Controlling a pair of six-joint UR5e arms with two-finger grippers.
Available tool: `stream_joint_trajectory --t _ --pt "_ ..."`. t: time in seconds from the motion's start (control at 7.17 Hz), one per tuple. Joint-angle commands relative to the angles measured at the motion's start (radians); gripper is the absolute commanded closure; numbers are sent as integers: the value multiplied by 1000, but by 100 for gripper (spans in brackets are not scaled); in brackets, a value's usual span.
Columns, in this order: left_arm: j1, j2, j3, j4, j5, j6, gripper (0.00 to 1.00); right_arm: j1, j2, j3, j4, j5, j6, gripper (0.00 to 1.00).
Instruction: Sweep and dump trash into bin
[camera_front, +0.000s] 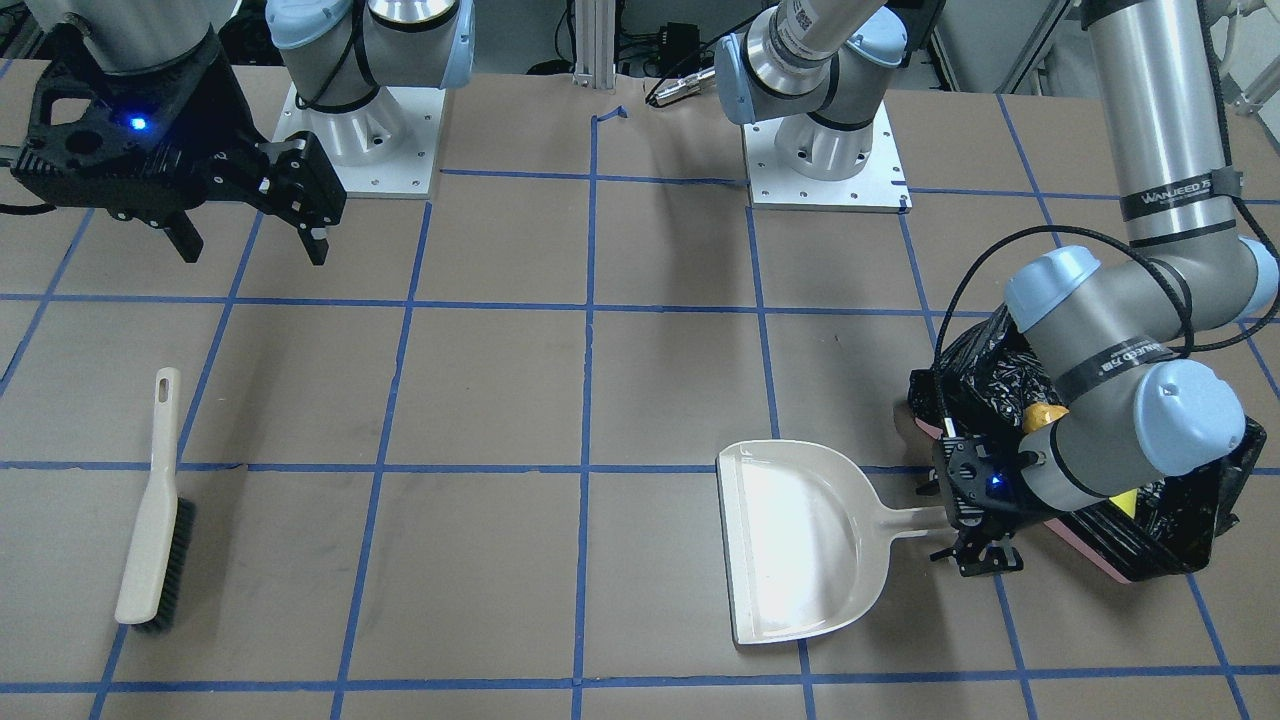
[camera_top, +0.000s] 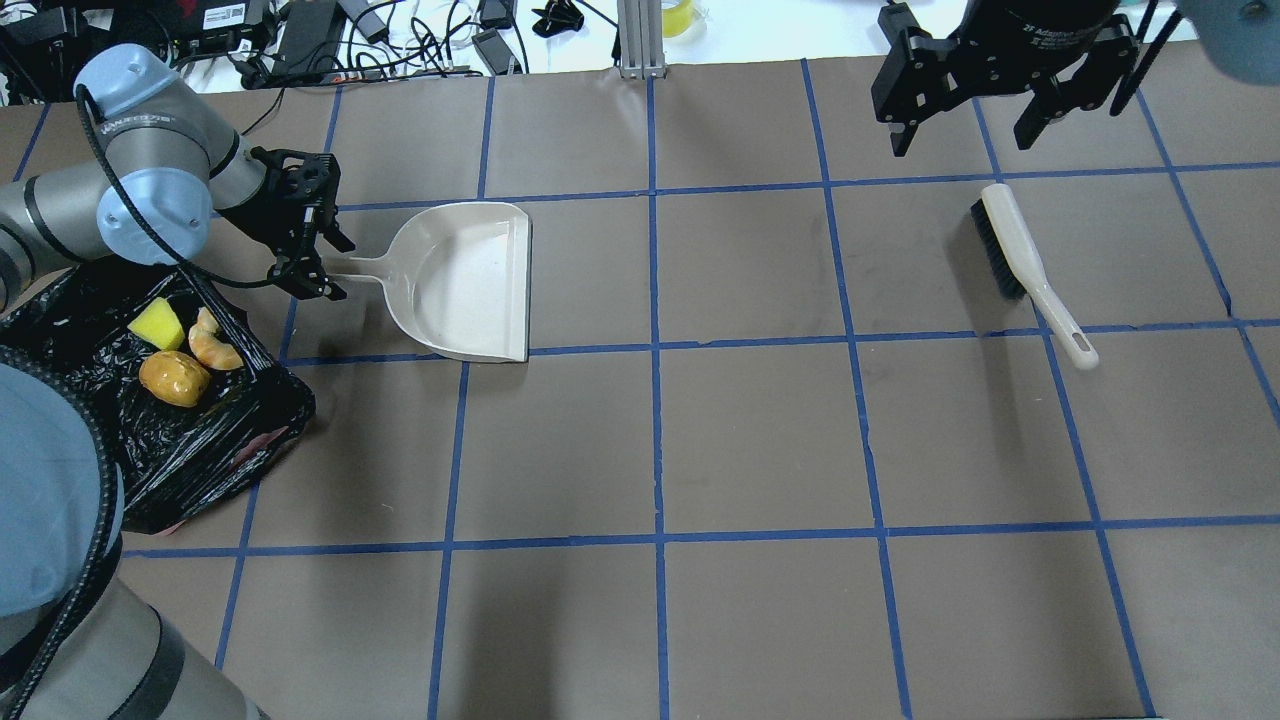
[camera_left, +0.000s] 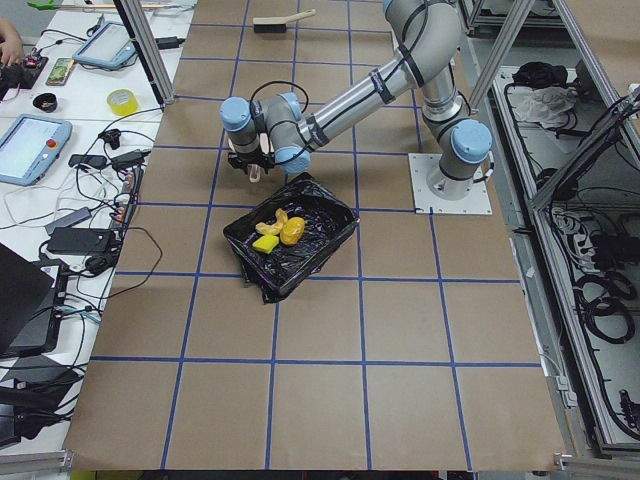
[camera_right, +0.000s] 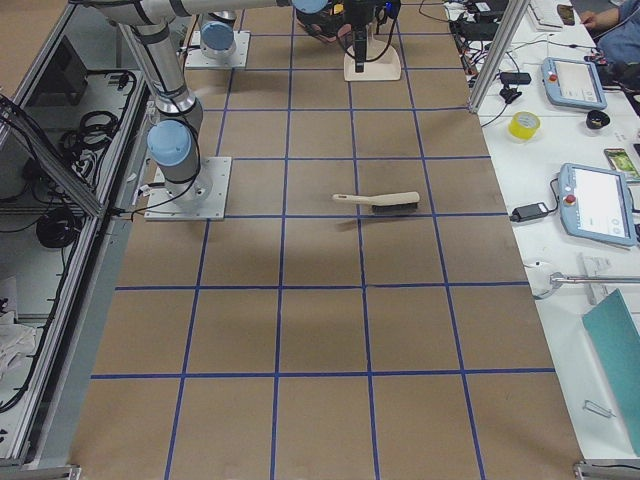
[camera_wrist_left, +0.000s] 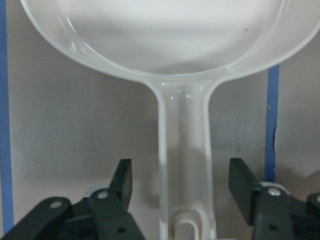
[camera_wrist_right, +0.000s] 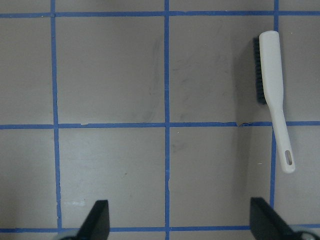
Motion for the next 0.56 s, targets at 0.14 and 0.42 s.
stream_joint_trajectory --t 0.14,0.42 --pt "-72 104 3 -45 14 -183 0 0 0 0 0 -1 0 0" --pt "-104 191 -3 -69 5 -408 0 0 0 0 0 -1 -2 0"
